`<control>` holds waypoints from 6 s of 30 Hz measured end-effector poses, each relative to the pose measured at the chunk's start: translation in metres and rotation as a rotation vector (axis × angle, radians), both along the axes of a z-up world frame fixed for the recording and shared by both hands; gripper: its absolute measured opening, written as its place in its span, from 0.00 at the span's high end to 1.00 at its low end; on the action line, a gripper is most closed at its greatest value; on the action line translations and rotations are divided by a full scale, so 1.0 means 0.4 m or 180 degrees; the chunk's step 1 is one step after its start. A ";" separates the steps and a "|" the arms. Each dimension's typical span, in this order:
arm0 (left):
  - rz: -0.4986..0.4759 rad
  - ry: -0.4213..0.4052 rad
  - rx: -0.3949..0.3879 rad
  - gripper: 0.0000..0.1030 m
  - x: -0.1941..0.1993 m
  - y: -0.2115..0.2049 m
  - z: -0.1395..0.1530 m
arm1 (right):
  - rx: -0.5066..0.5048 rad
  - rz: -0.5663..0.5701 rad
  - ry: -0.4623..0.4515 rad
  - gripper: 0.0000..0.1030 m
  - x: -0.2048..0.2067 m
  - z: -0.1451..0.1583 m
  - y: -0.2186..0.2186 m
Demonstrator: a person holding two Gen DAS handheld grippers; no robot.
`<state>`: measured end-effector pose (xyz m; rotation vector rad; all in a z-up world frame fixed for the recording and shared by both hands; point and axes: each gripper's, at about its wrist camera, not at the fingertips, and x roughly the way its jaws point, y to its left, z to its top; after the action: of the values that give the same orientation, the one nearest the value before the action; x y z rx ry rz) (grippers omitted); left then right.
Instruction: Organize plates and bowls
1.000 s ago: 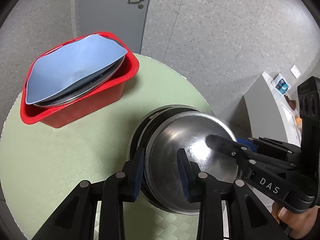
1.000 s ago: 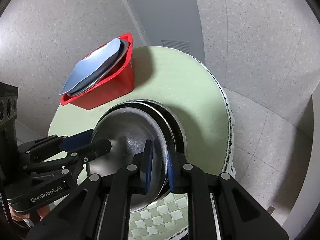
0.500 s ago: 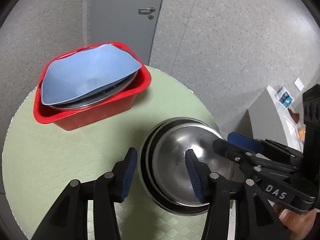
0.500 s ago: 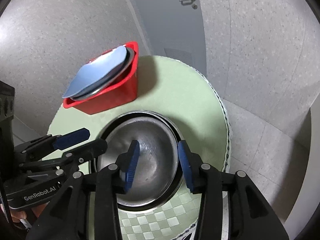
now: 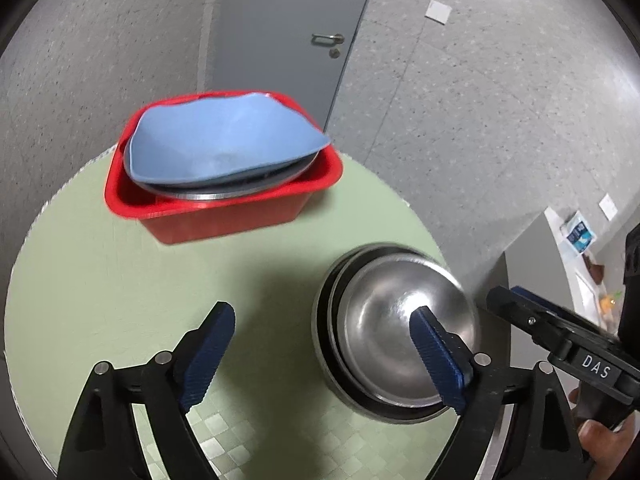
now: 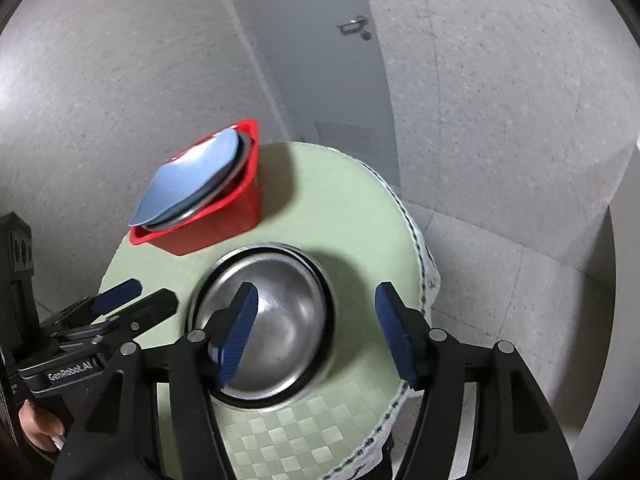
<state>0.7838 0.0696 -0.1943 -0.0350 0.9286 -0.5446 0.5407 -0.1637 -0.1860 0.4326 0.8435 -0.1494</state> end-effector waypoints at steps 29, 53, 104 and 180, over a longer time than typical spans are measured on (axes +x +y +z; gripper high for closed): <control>-0.0232 0.0457 -0.0004 0.61 0.146 -0.091 -0.099 | 0.1201 0.0047 0.0320 0.57 0.027 -0.209 0.009; 0.0129 -0.0122 -0.0396 0.69 0.205 0.113 0.190 | 0.0987 0.0431 -0.0212 0.60 0.250 0.100 0.036; 0.0634 0.0008 -0.0166 0.12 0.405 0.233 0.164 | 0.0428 0.0489 0.0143 0.31 0.508 0.109 0.188; 0.1062 -0.2024 0.0124 0.01 -1.805 0.527 0.120 | -0.1280 0.0098 -0.1438 0.00 -1.264 0.190 0.505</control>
<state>0.0619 0.2803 -0.1464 0.0187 0.2998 -0.1998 0.0351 0.0383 -0.1099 0.0661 0.3602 -0.1795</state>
